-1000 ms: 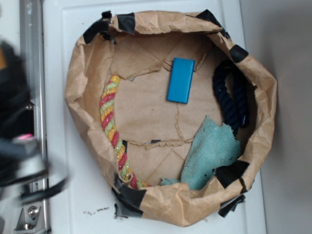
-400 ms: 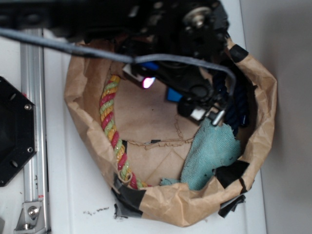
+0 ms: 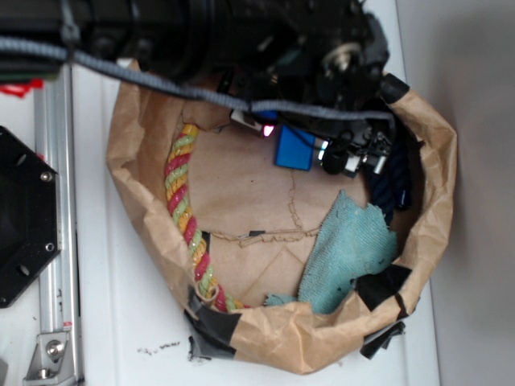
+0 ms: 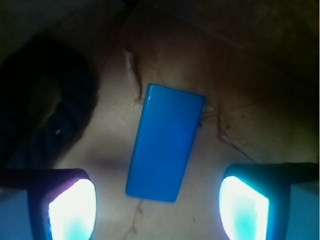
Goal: Grab the blue block.
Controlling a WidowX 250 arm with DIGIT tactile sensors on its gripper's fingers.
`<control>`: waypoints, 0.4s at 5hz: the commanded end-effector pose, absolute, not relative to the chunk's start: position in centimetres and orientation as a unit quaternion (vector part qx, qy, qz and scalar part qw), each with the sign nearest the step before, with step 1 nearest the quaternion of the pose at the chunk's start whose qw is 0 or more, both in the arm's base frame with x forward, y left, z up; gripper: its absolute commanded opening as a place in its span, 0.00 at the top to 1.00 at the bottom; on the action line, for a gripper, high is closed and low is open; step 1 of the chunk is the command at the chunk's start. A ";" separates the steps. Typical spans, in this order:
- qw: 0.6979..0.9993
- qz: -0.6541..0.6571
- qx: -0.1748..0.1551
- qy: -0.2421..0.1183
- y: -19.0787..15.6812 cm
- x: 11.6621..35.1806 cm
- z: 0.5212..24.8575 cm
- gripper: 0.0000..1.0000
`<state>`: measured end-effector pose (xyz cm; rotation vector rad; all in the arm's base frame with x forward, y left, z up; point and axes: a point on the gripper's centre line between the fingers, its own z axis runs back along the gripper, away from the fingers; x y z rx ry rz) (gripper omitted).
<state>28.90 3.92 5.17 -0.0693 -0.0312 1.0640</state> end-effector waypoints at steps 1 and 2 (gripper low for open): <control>0.878 0.477 -0.005 -0.037 4.4 29.6 1.0 0.00; 0.874 0.486 -0.017 -0.013 3.8 30.3 -0.5 0.00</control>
